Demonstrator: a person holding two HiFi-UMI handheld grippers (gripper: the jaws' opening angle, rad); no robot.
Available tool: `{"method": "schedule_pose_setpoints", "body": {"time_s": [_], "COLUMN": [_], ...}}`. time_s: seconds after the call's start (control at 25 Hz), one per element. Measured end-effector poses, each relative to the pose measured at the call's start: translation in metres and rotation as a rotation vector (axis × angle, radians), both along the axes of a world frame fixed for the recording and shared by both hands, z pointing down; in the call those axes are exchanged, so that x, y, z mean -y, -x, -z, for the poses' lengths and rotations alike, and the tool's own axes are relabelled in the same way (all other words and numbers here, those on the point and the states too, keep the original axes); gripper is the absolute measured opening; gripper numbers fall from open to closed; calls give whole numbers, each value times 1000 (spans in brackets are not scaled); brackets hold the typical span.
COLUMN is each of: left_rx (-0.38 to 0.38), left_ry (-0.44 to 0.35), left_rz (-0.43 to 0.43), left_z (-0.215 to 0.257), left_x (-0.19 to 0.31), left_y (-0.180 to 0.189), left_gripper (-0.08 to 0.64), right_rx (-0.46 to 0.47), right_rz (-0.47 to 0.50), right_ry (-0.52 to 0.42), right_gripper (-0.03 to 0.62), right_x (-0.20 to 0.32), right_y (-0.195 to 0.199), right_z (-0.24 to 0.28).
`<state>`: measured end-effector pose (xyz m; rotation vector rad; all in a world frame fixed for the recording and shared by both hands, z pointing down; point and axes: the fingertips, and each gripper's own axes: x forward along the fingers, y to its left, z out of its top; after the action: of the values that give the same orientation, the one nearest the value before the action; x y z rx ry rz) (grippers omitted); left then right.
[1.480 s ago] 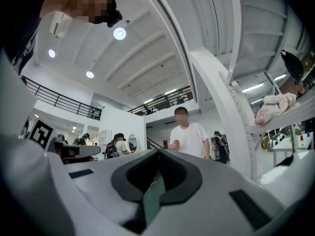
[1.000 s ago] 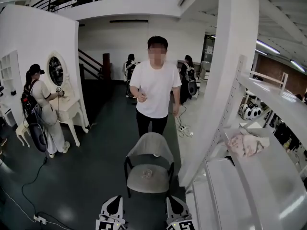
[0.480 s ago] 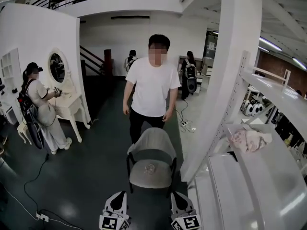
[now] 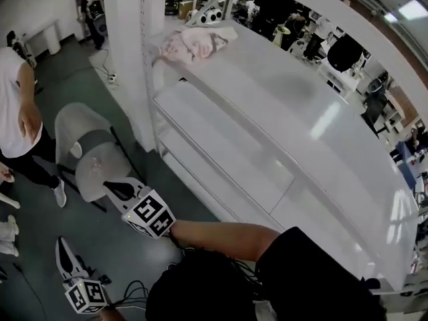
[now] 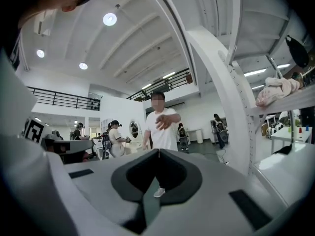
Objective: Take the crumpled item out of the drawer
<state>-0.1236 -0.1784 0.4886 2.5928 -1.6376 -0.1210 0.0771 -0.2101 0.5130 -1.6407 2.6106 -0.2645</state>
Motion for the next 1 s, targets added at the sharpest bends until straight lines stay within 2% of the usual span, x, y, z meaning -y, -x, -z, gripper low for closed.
{"method": "schedule_pose_setpoints", "body": {"time_s": [0.12, 0.28, 0.52, 0.8, 1.0], "left_rx": [4, -7, -14, 13, 11], "left_ry": [42, 40, 42, 35, 25], "left_rz": [1, -1, -11, -15, 21], "left_z": [-10, -9, -16, -15, -11], "left_x": [-4, 0, 4, 4, -5], "left_y": [11, 10, 16, 5, 22], "left_gripper": [25, 25, 25, 25, 25], "right_rx": [-4, 2, 3, -39, -61], "right_rz": [-26, -62, -54, -64, 14], "right_ry": [48, 52, 27, -111, -152], "right_gripper": [26, 26, 26, 26, 26], "right_x": [-4, -1, -1, -16, -25], "right_y": [-8, -19, 2, 19, 55], "right_z": [-12, -14, -13, 30, 38]}}
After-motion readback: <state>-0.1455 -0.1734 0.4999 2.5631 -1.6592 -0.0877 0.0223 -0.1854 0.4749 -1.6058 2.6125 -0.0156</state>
